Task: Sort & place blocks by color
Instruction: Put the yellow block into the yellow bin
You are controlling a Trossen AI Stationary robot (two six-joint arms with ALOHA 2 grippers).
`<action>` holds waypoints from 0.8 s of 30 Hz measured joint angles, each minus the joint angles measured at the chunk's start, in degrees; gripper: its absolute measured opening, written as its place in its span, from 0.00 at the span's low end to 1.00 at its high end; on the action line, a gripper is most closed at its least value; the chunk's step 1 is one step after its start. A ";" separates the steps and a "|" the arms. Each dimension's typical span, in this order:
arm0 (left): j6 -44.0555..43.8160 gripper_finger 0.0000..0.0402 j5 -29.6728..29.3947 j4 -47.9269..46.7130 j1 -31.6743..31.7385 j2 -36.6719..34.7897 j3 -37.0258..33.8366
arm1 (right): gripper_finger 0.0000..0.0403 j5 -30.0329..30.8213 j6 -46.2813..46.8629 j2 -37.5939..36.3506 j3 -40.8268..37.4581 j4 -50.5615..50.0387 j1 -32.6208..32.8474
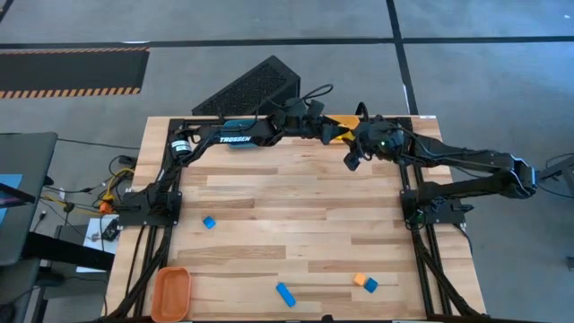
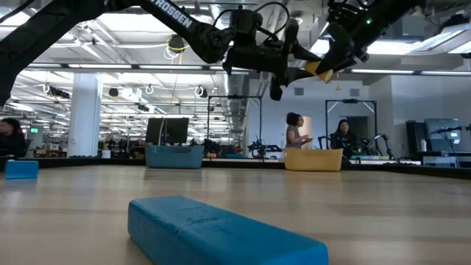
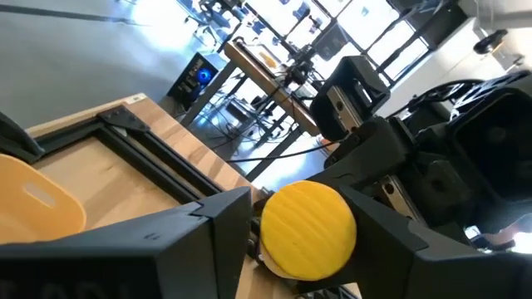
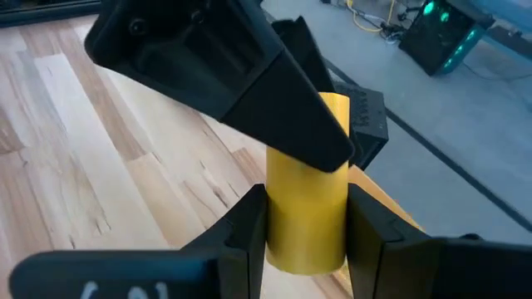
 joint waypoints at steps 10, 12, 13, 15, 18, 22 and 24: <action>1.02 0.40 -0.91 0.13 0.00 0.02 0.00 | 0.30 0.05 -0.99 0.00 0.00 0.41 0.00; 2.63 0.36 -0.92 0.35 0.00 0.02 0.00 | 0.32 0.07 -1.04 0.00 0.00 0.40 0.00; 3.07 0.33 -0.98 0.41 -0.02 0.02 0.00 | 0.33 0.09 -1.01 0.00 0.00 0.39 0.00; 3.56 0.26 -0.91 0.62 0.02 0.04 0.00 | 0.34 0.20 -0.98 0.00 0.00 0.37 0.00; 3.86 0.25 -0.30 0.76 0.12 0.07 0.00 | 0.35 0.24 -1.14 0.00 0.00 0.43 -0.02; 5.55 0.25 -0.09 0.76 0.15 0.09 0.00 | 0.35 0.24 -1.36 0.00 0.00 0.38 -0.02; 5.74 0.25 -0.71 0.76 0.15 0.09 0.00 | 0.36 0.24 -1.43 0.00 0.00 0.28 -0.04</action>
